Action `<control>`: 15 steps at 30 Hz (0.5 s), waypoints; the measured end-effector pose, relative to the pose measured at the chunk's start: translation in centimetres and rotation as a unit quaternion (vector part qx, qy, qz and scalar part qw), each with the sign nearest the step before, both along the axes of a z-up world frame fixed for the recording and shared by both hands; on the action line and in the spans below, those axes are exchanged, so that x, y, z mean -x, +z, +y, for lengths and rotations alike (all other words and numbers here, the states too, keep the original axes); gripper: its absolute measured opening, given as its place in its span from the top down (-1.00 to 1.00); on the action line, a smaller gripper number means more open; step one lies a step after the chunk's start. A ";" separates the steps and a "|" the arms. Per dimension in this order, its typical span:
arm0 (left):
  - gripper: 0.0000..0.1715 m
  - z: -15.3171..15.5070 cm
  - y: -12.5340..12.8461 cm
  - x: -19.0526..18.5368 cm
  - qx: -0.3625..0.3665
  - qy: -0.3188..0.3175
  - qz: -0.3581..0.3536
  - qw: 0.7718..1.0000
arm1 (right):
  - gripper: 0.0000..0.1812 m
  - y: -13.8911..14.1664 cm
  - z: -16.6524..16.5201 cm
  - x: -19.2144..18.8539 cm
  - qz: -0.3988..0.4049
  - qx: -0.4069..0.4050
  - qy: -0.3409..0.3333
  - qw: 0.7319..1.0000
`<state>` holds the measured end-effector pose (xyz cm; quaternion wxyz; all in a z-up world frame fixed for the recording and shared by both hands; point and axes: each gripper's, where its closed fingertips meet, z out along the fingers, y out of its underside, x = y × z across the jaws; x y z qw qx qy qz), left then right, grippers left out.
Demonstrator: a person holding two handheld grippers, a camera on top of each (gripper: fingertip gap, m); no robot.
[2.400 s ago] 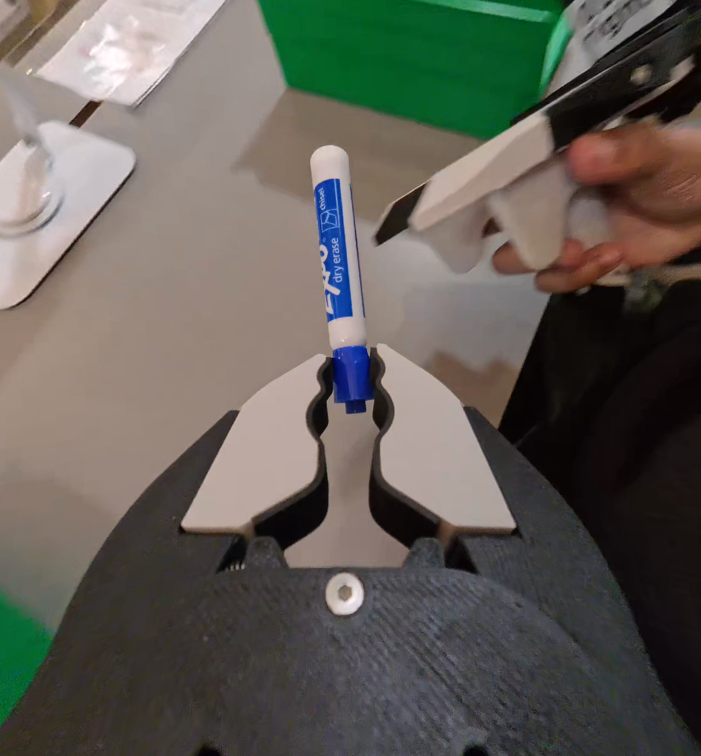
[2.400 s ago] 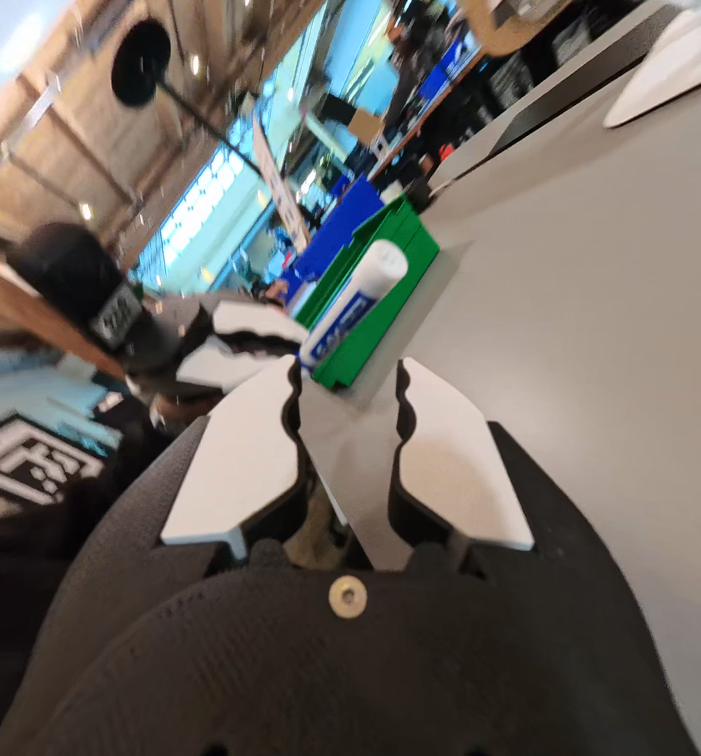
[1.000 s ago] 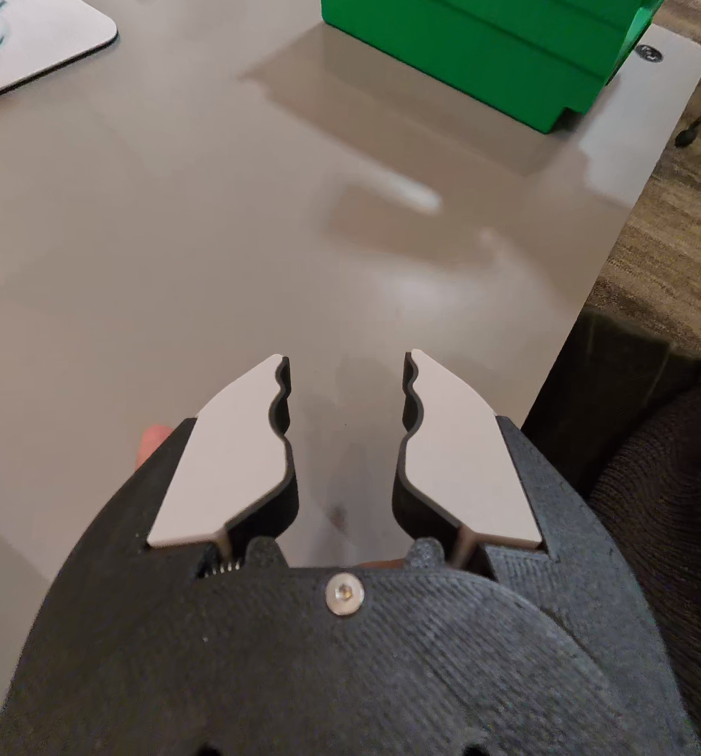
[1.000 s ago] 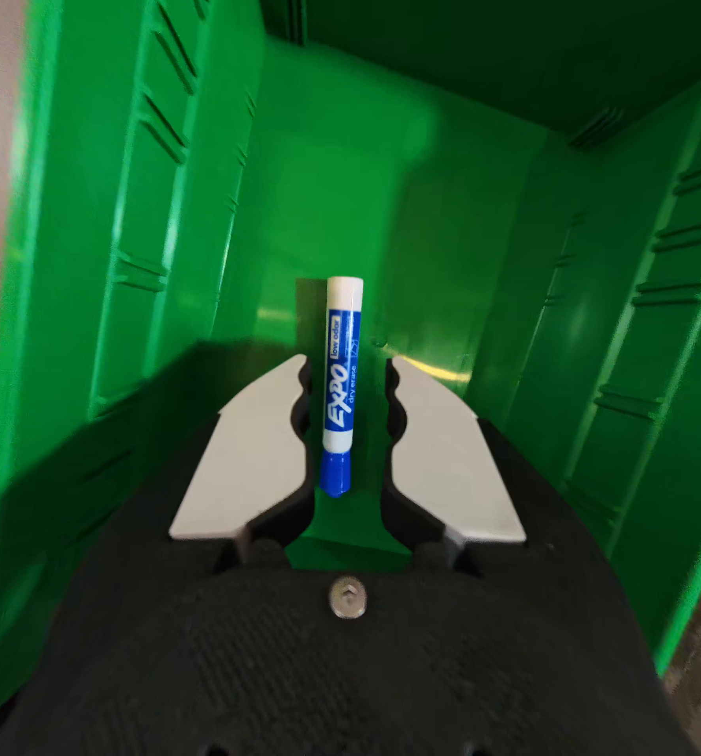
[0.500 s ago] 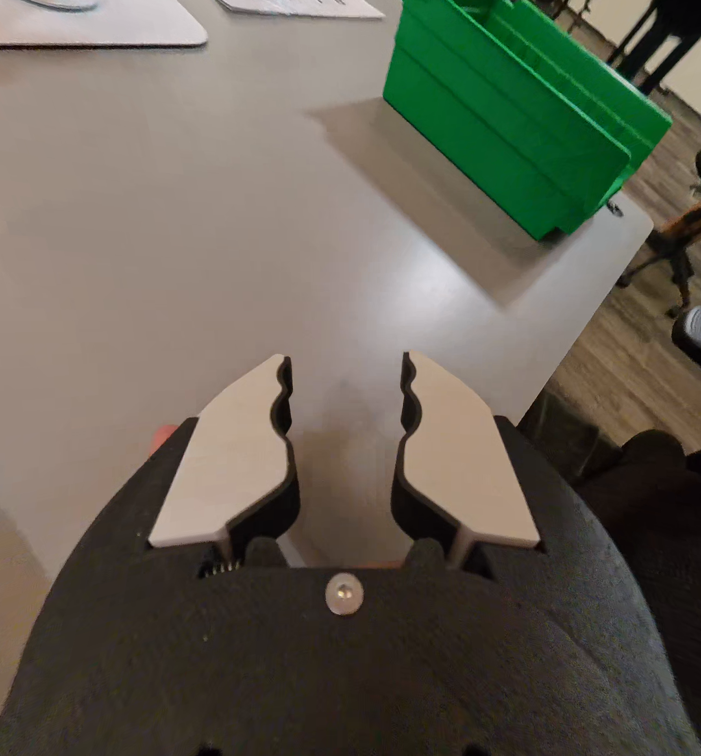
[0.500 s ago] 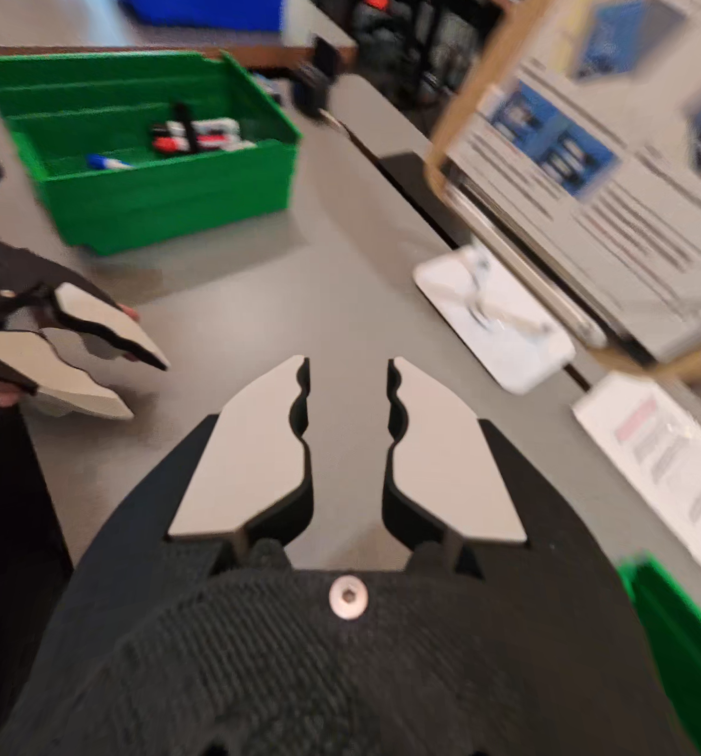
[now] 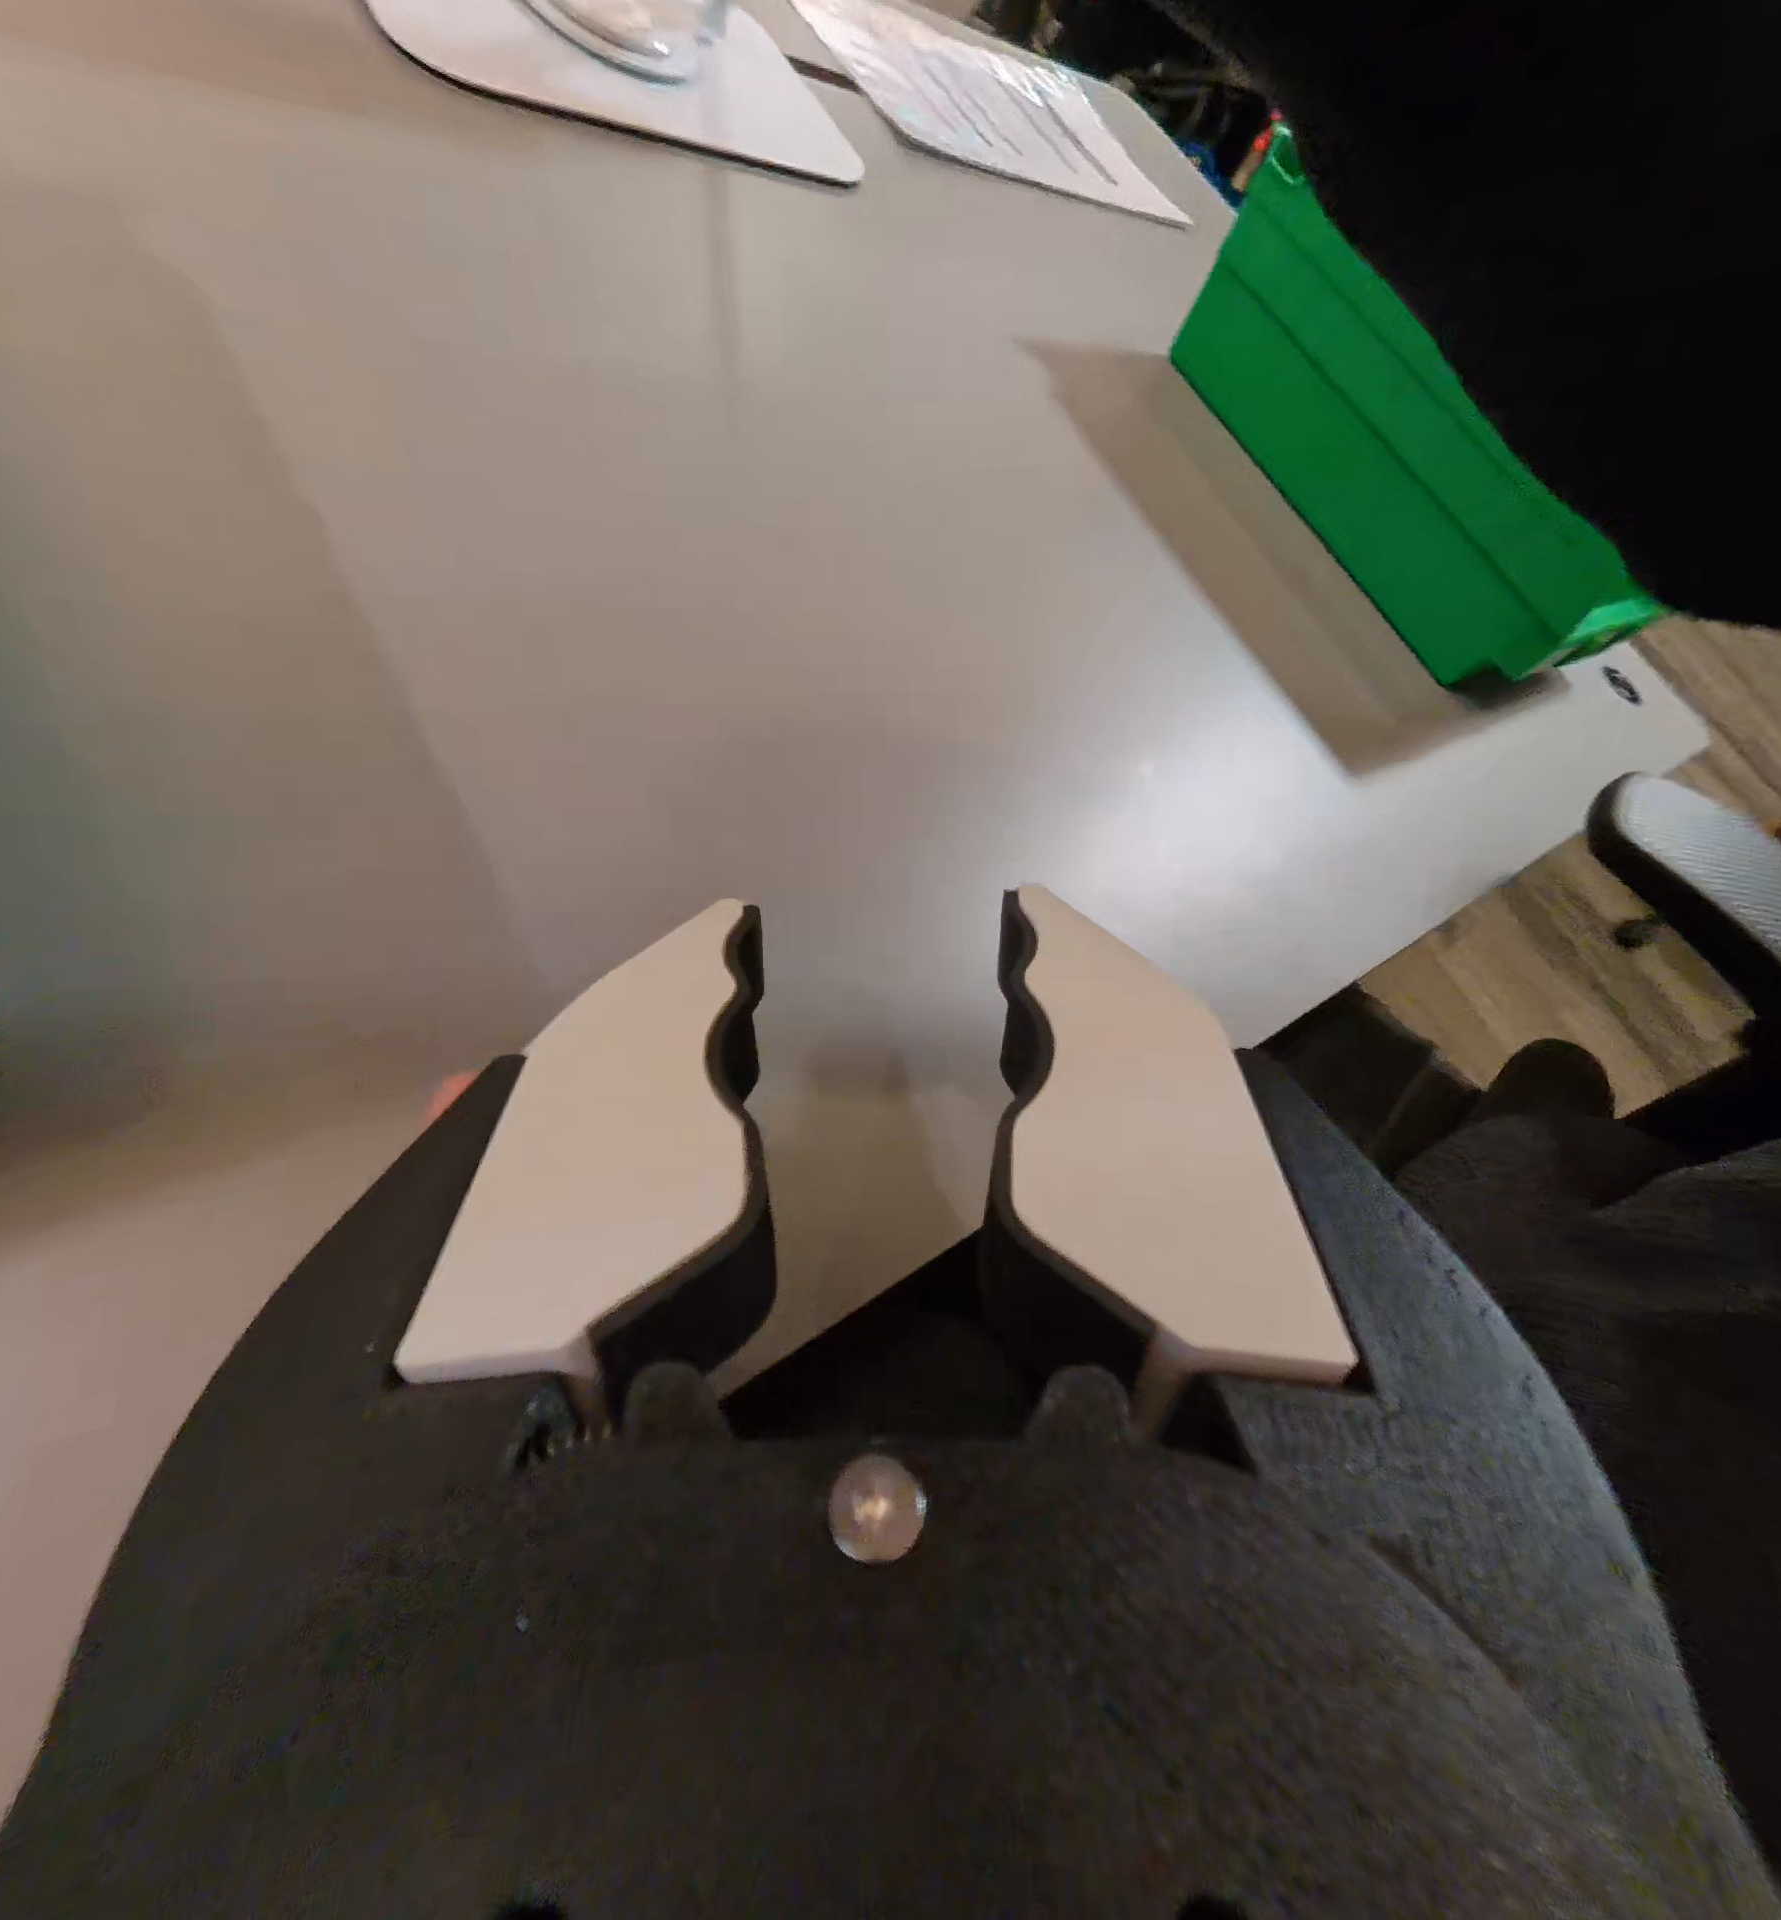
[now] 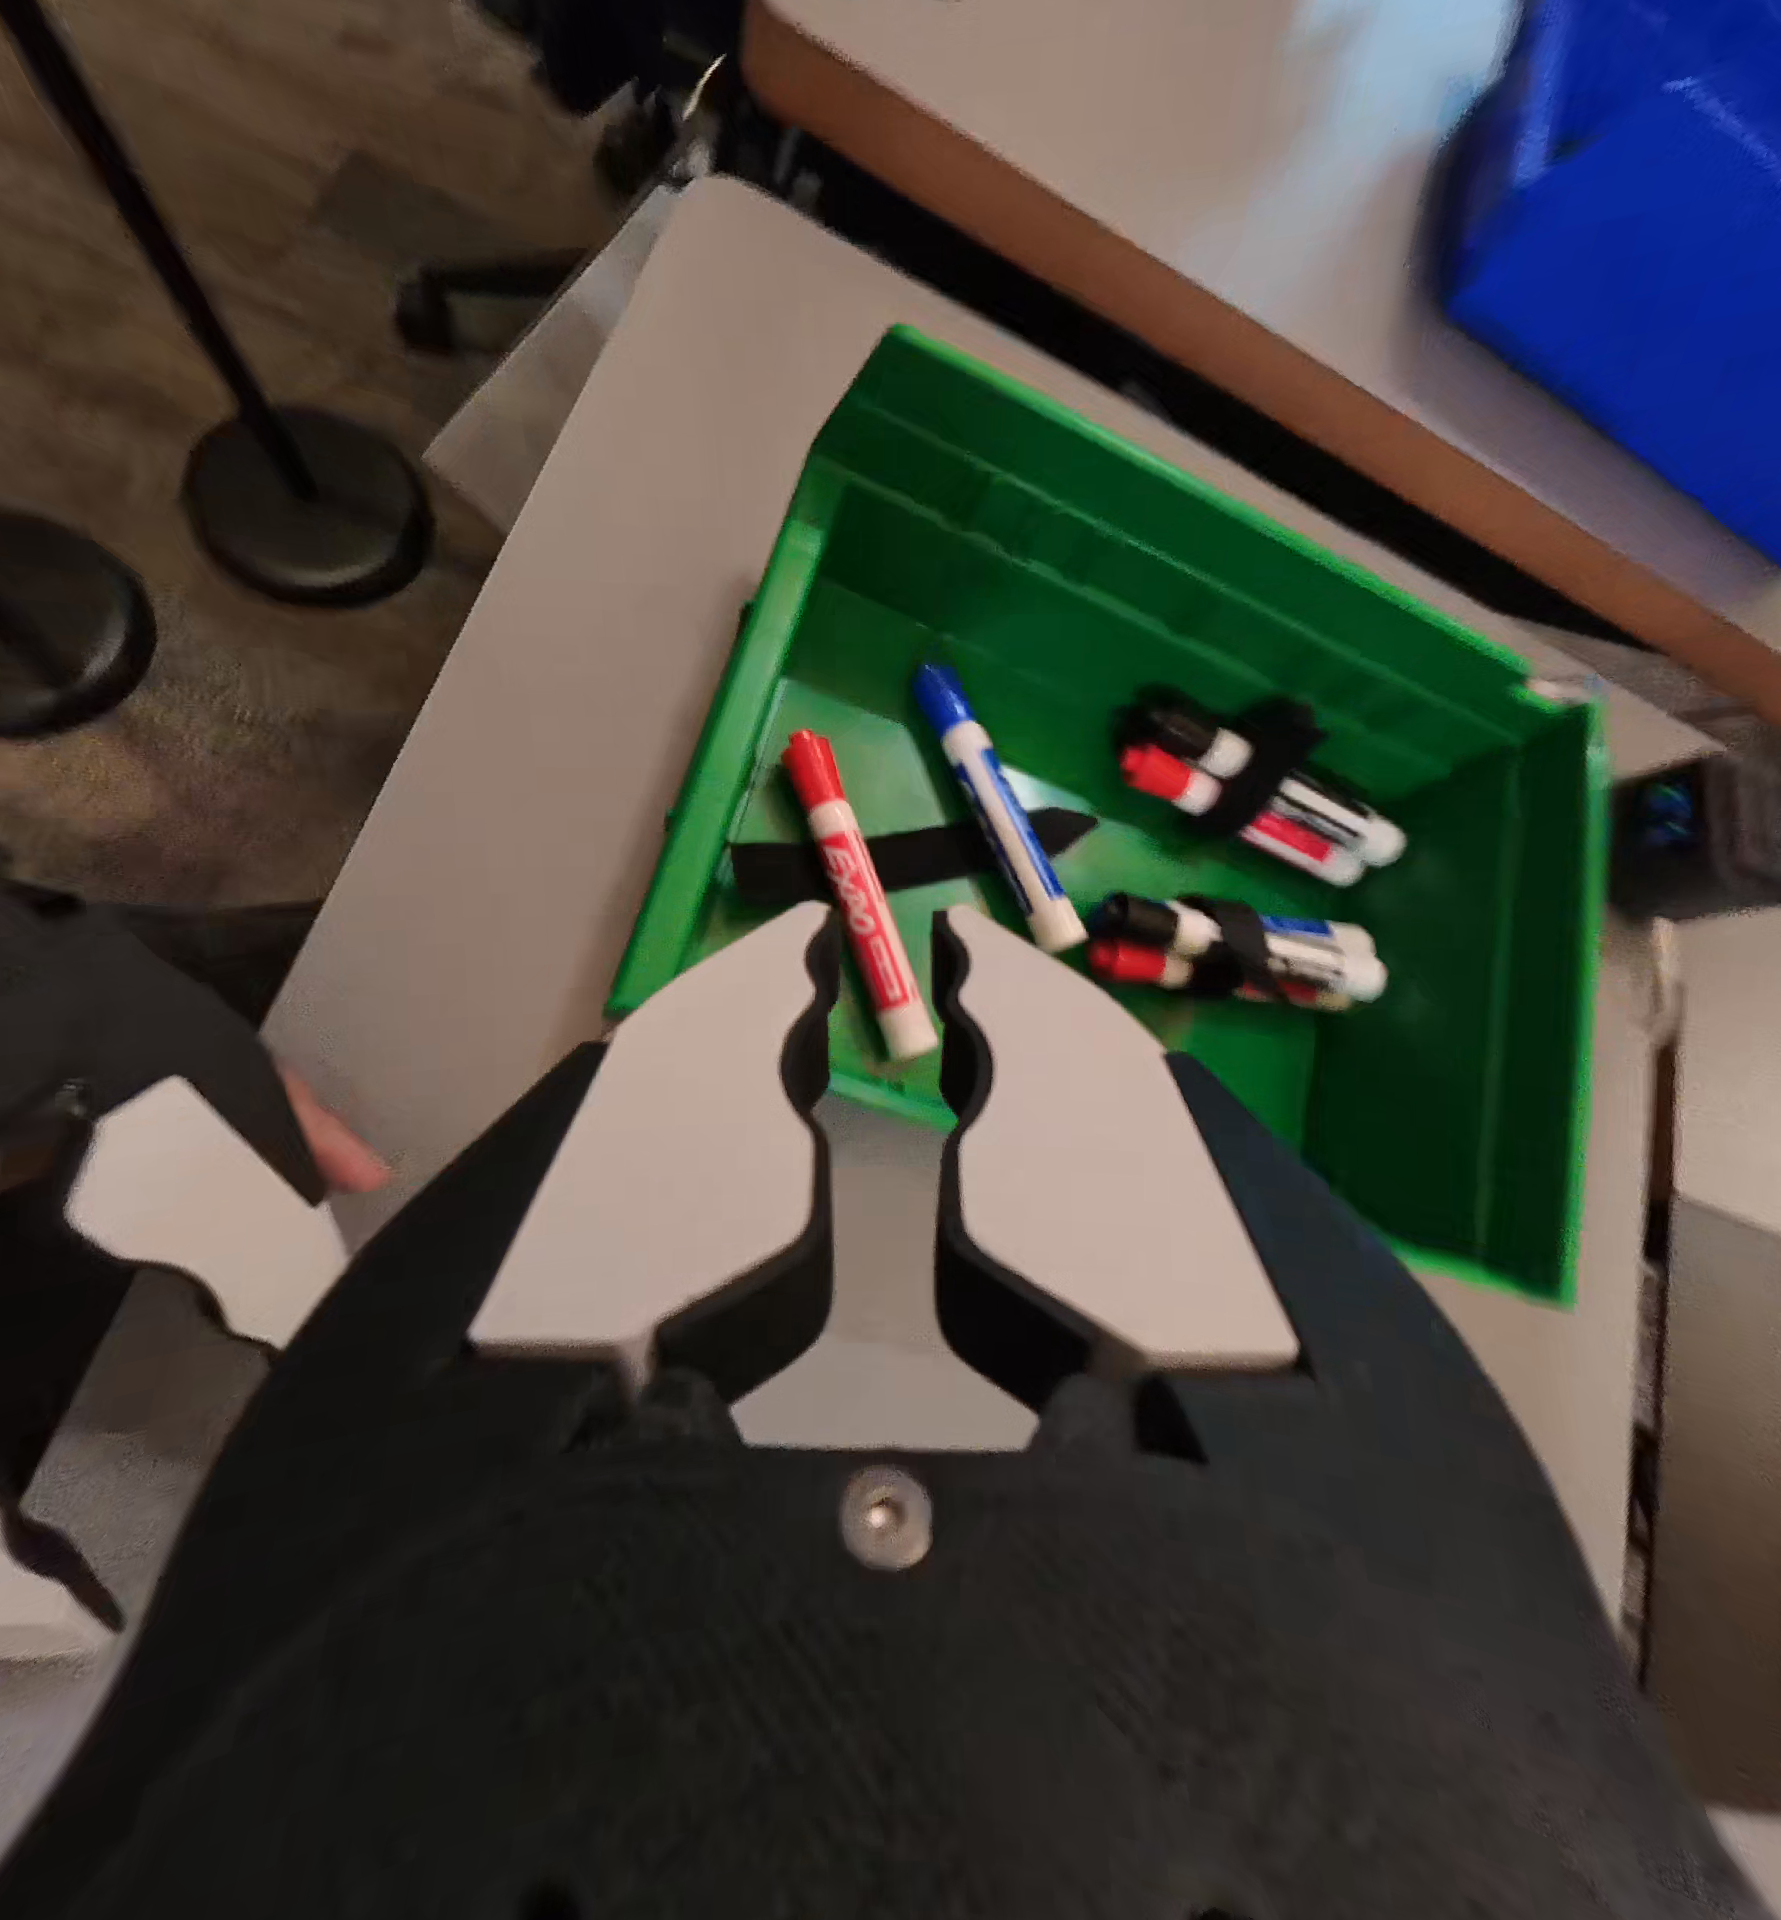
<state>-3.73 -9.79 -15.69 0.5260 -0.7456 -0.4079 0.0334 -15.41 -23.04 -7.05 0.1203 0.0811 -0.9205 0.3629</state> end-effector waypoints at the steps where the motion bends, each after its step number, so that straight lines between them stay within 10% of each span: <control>1: 0.48 -0.8 0.0 0.0 0.007 0.012 0.009 1.000 | 0.80 -0.9 -1.3 -0.2 -0.014 -0.029 0.023 0.999; 15: 0.43 -5.4 -1.1 -1.1 0.094 0.065 0.055 0.992 | 0.79 -14.4 -3.5 2.5 -0.001 -0.421 0.140 0.896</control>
